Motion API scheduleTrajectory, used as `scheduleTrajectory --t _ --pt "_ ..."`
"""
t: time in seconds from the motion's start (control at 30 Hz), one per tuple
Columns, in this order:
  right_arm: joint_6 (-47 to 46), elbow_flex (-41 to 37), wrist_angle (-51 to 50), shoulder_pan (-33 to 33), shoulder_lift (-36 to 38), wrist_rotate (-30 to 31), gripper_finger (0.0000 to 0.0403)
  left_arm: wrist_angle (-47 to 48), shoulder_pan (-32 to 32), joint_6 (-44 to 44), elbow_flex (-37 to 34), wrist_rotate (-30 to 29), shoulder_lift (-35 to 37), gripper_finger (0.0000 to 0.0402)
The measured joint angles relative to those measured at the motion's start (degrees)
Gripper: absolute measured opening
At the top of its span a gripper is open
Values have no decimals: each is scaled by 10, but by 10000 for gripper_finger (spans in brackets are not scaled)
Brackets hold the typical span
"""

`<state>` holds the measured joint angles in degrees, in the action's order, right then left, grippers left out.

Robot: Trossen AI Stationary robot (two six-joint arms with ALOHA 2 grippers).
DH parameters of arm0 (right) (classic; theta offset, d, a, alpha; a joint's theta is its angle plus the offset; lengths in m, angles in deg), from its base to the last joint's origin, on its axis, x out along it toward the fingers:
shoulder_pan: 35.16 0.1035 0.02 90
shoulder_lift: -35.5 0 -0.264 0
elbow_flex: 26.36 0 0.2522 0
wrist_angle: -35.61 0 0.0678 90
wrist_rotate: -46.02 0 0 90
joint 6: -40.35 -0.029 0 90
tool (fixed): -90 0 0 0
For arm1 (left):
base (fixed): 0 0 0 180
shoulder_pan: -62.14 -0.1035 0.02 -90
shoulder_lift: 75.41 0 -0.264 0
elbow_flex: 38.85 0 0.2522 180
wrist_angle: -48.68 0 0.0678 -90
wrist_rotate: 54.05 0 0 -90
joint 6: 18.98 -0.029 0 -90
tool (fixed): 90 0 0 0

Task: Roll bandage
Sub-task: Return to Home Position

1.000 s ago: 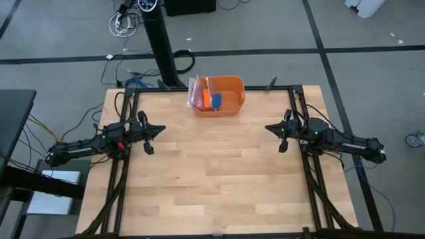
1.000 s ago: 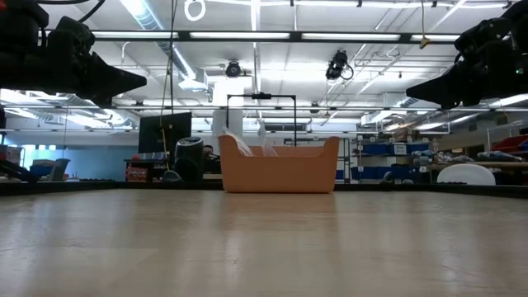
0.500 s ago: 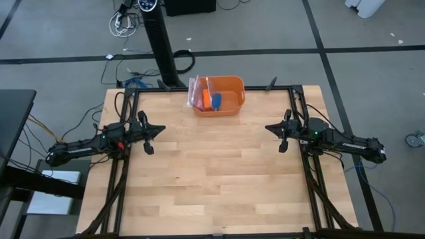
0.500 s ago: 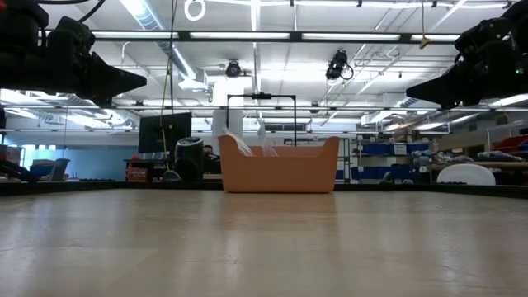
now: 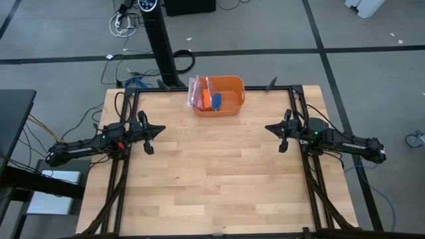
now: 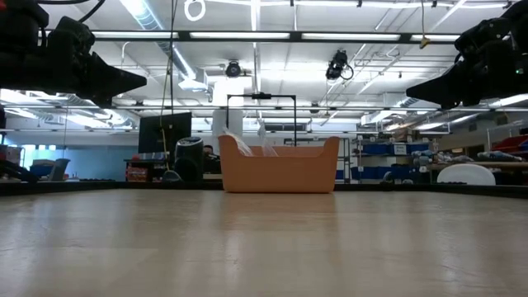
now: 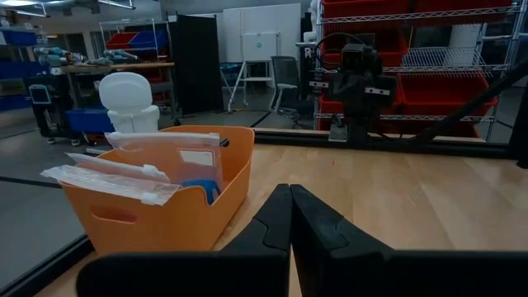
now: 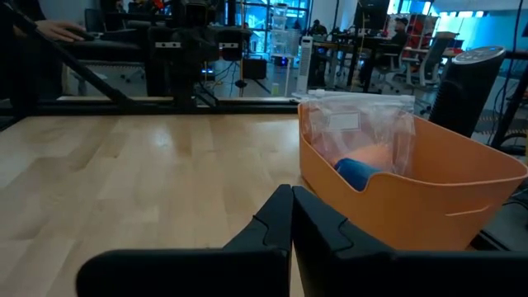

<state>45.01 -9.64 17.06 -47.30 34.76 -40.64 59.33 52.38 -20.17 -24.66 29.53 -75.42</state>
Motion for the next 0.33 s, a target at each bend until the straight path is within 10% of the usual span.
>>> scheduleTrajectory --t 0.33 --pt "0 0 0 0 0 0 7 0 0 0 0 0 0 9"
